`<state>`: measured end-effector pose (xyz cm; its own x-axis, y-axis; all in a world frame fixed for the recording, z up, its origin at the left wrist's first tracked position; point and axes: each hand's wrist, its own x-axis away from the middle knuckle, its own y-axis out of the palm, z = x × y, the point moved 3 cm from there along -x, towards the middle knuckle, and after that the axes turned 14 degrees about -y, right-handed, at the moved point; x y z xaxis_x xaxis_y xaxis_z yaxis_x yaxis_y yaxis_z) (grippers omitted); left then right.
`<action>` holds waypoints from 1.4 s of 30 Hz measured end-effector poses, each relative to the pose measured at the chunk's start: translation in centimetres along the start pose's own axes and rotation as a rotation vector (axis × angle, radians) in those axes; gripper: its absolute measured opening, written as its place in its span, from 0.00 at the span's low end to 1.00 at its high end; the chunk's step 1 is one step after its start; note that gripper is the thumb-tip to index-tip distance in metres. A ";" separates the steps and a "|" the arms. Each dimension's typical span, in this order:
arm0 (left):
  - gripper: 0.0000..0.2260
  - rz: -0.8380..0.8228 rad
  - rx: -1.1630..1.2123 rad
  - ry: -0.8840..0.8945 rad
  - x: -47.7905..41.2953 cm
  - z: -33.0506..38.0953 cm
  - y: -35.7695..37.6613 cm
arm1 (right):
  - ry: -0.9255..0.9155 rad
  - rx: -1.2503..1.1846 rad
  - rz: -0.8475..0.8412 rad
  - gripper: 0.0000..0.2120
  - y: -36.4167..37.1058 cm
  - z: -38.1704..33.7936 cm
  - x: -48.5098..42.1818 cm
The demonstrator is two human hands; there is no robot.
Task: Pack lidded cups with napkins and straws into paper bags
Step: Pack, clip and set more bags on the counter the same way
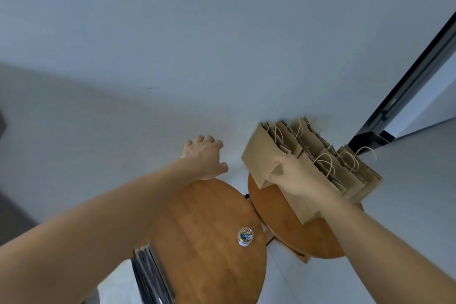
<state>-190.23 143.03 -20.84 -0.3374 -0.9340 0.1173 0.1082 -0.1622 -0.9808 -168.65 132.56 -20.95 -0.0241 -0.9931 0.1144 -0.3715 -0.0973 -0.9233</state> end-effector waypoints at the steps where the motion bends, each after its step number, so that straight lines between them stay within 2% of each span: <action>1: 0.29 -0.010 -0.002 0.001 -0.6 1.1 0.6 | 0.020 0.014 0.014 0.26 0.1 1.9 -0.2; 3: 0.29 -0.031 0.005 -0.004 -1.8 3.5 1.8 | 0.089 -0.009 0.058 0.20 0.5 6.0 -0.6; 7: 0.28 -0.091 0.004 -0.009 -4.0 9.3 4.5 | 0.228 -0.016 0.005 0.17 1.6 15.3 -1.3; 13: 0.27 -0.177 -0.005 -0.009 -7.2 18.0 9.1 | 0.372 0.085 0.014 0.23 1.7 26.9 -1.3; 18: 0.28 -0.214 -0.025 -0.022 -8.1 21.6 12.4 | 0.405 0.152 0.029 0.22 2.5 32.4 -2.3; 22: 0.28 -0.239 -0.035 -0.062 -8.0 21.7 13.4 | 0.366 0.162 0.052 0.14 3.6 34.5 -3.2; 26: 0.28 -0.251 -0.043 -0.097 -7.2 20.6 13.3 | 0.308 0.167 0.032 0.11 4.1 34.4 -3.4; 30: 0.28 -0.242 -0.018 -0.148 -6.3 18.6 12.3 | 0.173 0.167 0.020 0.15 2.6 31.7 -4.1; 36: 0.28 -0.197 0.042 -0.215 -4.3 14.5 10.0 | -0.072 0.242 -0.006 0.16 -1.4 21.4 -6.1; 42: 0.28 -0.163 0.084 -0.299 -1.2 7.1 8.0 | -0.265 0.241 -0.052 0.17 -0.3 9.9 -8.3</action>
<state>-182.33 140.64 -27.74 -0.0685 -0.9437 0.3236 0.1560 -0.3305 -0.9308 -159.14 140.22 -25.29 0.2420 -0.9657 0.0942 -0.1355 -0.1298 -0.9822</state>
